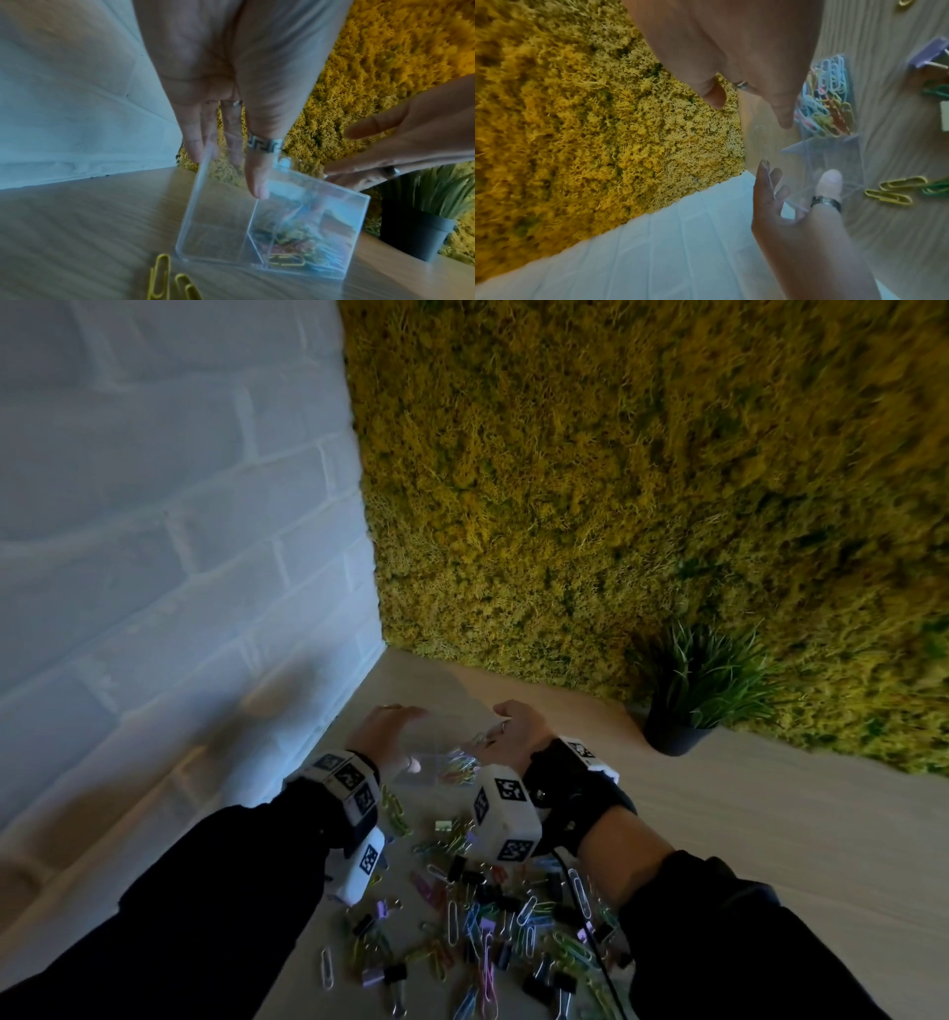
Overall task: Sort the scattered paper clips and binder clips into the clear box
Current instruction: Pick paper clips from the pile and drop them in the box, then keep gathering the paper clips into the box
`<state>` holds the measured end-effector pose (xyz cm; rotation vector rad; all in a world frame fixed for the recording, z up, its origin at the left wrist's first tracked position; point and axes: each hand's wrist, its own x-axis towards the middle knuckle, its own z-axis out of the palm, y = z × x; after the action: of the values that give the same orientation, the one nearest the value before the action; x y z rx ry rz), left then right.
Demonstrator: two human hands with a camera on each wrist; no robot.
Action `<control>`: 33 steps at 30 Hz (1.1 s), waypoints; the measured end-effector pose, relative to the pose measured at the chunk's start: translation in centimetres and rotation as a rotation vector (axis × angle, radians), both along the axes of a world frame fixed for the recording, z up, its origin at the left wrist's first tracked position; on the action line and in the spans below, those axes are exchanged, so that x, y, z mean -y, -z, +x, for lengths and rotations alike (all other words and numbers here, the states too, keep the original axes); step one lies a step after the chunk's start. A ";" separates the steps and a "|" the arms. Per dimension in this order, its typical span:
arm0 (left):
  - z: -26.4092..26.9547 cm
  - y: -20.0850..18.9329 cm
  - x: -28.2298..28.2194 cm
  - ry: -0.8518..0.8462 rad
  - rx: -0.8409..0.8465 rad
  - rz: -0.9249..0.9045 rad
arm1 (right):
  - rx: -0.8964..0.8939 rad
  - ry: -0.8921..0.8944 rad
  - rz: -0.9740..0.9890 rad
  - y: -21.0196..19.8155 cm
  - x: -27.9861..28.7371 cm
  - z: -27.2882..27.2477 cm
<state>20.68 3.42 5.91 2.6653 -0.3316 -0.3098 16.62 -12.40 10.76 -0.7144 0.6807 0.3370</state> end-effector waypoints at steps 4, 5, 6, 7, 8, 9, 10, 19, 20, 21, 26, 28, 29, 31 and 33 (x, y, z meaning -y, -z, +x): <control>-0.6 -1.1 -1.5 -0.085 -0.081 -0.102 | 0.122 -0.127 -0.169 -0.2 1.8 -0.7; -0.7 -1.3 -2.2 -0.147 -0.032 -0.166 | 0.169 -0.186 -0.250 -0.4 2.7 -1.1; -0.7 -1.4 -3.0 -0.225 0.022 -0.199 | 0.223 -0.245 -0.355 -0.6 3.5 -1.5; -1.1 -1.4 -3.8 -0.253 0.061 -0.187 | 0.279 -0.295 -0.497 -1.0 4.3 -2.0; -1.2 -0.6 -4.5 -0.280 0.075 -0.150 | 0.325 -0.361 -0.676 -1.0 4.9 -2.5; -1.9 0.1 -4.9 -0.256 0.028 -0.074 | 0.355 -0.471 -0.907 -0.6 5.3 -2.9; -2.8 0.5 -5.0 -0.239 -0.060 -0.018 | 0.371 -0.626 -1.154 0.4 5.7 -2.9; -9.3 2.9 -1.3 0.142 -0.279 0.243 | 0.427 -1.488 -1.726 9.7 3.7 -5.6; -9.9 3.3 -1.4 0.162 -0.263 0.249 | 0.408 -1.491 -1.722 10.0 3.6 -6.3; -10.5 3.8 -1.5 0.195 -0.242 0.242 | 0.382 -1.489 -1.705 10.1 3.7 -7.2; -13.3 4.2 -1.9 0.286 -0.218 0.102 | 0.567 -1.460 -1.625 8.5 5.3 -11.7; -13.7 4.4 -2.1 0.291 -0.231 0.050 | 0.608 -1.402 -1.599 8.2 6.1 -12.3; -13.7 4.5 -2.0 0.280 -0.230 0.023 | 0.611 -1.381 -1.608 8.3 6.4 -12.3; -13.4 4.8 -1.8 0.248 -0.241 0.014 | 0.601 -1.374 -1.664 9.0 6.7 -12.2; -13.2 5.1 -1.1 0.182 -0.245 0.006 | 0.625 -1.331 -1.697 9.4 6.8 -12.4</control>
<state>7.46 4.56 0.84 2.5692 -0.4957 -0.6877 4.24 -19.18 1.34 -2.7542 -0.4312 0.6532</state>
